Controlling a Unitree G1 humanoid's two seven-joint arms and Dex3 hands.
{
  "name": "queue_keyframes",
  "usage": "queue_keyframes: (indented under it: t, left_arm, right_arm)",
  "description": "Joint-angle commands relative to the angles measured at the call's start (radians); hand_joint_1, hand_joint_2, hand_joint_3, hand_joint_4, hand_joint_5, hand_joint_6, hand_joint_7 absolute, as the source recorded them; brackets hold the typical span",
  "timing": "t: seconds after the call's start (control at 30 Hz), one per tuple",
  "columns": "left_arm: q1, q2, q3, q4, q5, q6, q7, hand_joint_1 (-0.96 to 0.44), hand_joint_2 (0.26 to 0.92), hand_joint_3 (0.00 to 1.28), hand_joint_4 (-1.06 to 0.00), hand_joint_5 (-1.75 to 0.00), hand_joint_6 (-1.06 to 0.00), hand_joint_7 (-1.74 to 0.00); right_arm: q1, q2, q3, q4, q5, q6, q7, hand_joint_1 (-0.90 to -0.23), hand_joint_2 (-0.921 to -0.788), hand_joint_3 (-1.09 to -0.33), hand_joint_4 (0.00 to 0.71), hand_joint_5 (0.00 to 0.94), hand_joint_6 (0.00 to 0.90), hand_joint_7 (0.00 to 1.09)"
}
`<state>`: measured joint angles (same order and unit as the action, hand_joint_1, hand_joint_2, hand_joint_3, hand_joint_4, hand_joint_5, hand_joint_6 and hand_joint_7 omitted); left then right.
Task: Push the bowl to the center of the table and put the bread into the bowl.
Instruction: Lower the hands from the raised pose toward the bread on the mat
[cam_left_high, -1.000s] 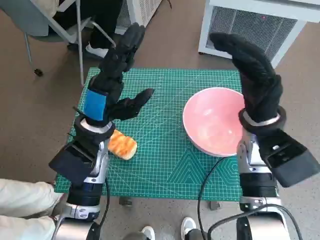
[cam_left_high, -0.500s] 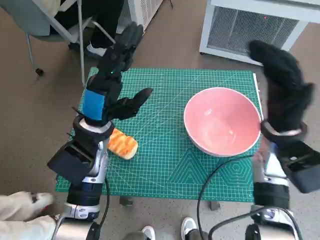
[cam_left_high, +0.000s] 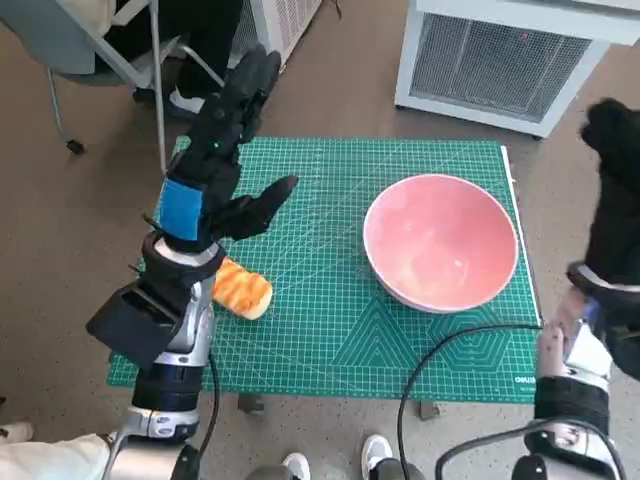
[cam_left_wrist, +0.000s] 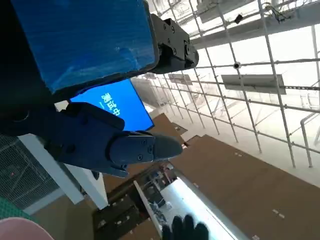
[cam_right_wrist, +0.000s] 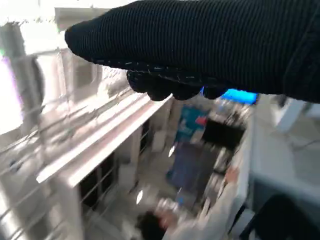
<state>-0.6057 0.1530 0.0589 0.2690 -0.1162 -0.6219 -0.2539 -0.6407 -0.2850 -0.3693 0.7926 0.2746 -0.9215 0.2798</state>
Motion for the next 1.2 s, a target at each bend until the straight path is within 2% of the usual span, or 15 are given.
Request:
queue_keyframes:
  t: [0.03, 0.2, 0.53, 0.67, 0.8, 1.0, 1.07, 1.2]
  left_arm:
    - [0.023, 0.006, 0.009, -0.007, -0.005, -0.008, -0.001, -0.47, 0.921, 0.30, -0.28, 0.00, -0.33, -0.05]
    - [0.033, 0.005, 0.008, -0.017, -0.001, -0.007, 0.001, -0.47, 0.921, 0.30, -0.28, 0.00, -0.33, -0.04]
    - [0.043, 0.012, 0.011, -0.015, -0.007, -0.008, -0.007, -0.47, 0.921, 0.30, -0.28, 0.00, -0.33, -0.04]
    - [0.046, 0.015, 0.013, -0.018, -0.017, -0.002, -0.013, -0.47, 0.921, 0.30, -0.28, 0.00, -0.33, -0.04]
    - [0.050, 0.017, 0.014, -0.024, -0.024, 0.003, -0.020, -0.47, 0.921, 0.30, -0.28, 0.00, -0.33, -0.04]
    - [0.058, 0.020, 0.017, -0.036, -0.024, 0.011, -0.022, -0.47, 0.921, 0.30, -0.28, 0.00, -0.33, -0.04]
    - [0.060, 0.021, 0.018, -0.040, -0.024, 0.013, -0.023, -0.47, 0.921, 0.30, -0.27, 0.00, -0.33, -0.04]
    - [0.068, 0.024, 0.020, -0.050, -0.018, 0.016, -0.021, -0.47, 0.921, 0.30, -0.27, 0.00, -0.33, -0.04]
  right_arm:
    - [0.016, -0.012, -0.021, 0.153, -0.023, -0.003, -0.046, -0.507, -0.921, -0.859, 0.197, 0.050, -0.001, 0.51]
    - [0.018, -0.016, -0.020, 0.275, -0.048, 0.014, -0.103, -0.502, -0.921, -0.888, 0.184, 0.046, -0.001, 0.46]
    - [0.008, 0.032, -0.007, 0.409, -0.067, 0.109, -0.190, -0.454, -0.921, -0.950, 0.178, 0.043, -0.001, 0.44]
    - [-0.007, 0.045, -0.023, 0.458, -0.044, 0.179, -0.171, -0.478, -0.921, -0.908, 0.201, 0.053, -0.001, 0.50]
    - [-0.029, 0.058, -0.043, 0.502, -0.024, 0.270, -0.143, -0.488, -0.921, -0.873, 0.205, 0.049, -0.001, 0.50]
    - [-0.057, 0.090, -0.056, 0.523, -0.024, 0.347, -0.140, -0.501, -0.921, -0.839, 0.213, 0.037, 0.018, 0.49]
    - [-0.066, 0.101, -0.057, 0.526, -0.028, 0.364, -0.144, -0.527, -0.921, -0.827, 0.212, 0.031, 0.025, 0.48]
    - [-0.088, 0.125, -0.045, 0.530, -0.049, 0.396, -0.157, -0.528, -0.921, -0.826, 0.215, 0.019, 0.041, 0.46]
